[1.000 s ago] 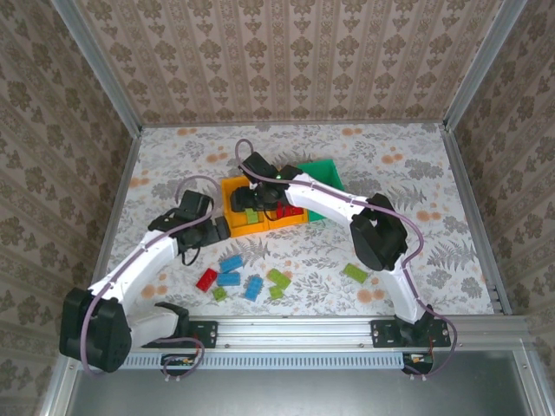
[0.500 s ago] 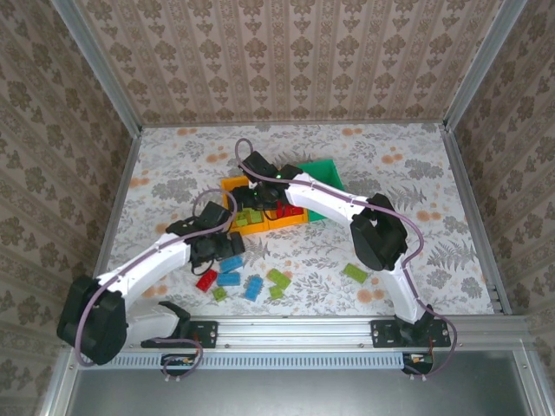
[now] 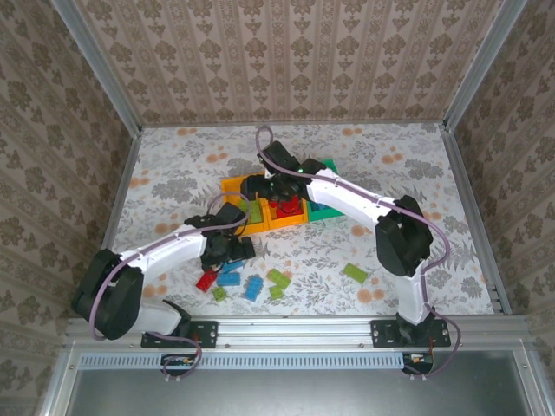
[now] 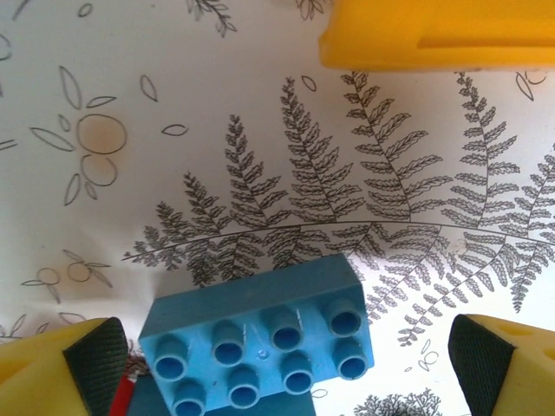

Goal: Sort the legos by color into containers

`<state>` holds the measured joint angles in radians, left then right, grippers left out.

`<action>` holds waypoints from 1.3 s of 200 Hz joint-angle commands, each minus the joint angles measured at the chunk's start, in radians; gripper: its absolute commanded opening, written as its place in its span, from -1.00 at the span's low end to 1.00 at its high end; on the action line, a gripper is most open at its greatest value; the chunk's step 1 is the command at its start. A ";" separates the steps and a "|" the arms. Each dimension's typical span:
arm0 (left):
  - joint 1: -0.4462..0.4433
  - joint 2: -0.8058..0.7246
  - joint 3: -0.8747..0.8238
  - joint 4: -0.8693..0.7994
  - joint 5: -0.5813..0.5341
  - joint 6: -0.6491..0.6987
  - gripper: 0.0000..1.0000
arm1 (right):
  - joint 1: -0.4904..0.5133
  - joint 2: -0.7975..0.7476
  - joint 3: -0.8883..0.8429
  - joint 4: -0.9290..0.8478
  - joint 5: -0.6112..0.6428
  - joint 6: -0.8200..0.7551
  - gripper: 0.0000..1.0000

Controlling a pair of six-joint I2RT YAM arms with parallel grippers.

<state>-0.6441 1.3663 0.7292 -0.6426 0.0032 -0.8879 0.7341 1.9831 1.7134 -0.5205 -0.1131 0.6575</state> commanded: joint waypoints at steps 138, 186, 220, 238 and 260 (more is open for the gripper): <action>-0.059 0.186 0.138 0.058 0.056 0.031 0.74 | -0.138 -0.336 -0.377 0.028 0.098 0.021 0.71; -0.083 0.181 0.109 0.029 0.029 0.052 0.73 | -0.192 -0.424 -0.496 -0.012 0.176 0.014 0.77; -0.092 0.166 0.112 -0.006 -0.002 0.073 0.76 | -0.271 -0.518 -0.601 -0.012 0.181 0.013 0.78; -0.096 0.174 0.125 -0.019 -0.003 0.104 0.76 | -0.301 -0.555 -0.632 -0.044 0.182 0.008 0.79; -0.114 0.191 0.141 -0.030 -0.003 0.139 0.76 | -0.321 -0.585 -0.655 -0.053 0.181 0.008 0.79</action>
<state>-0.7368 1.5551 0.8459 -0.6212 0.0196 -0.8158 0.4255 1.4452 1.0866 -0.5323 0.0471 0.6647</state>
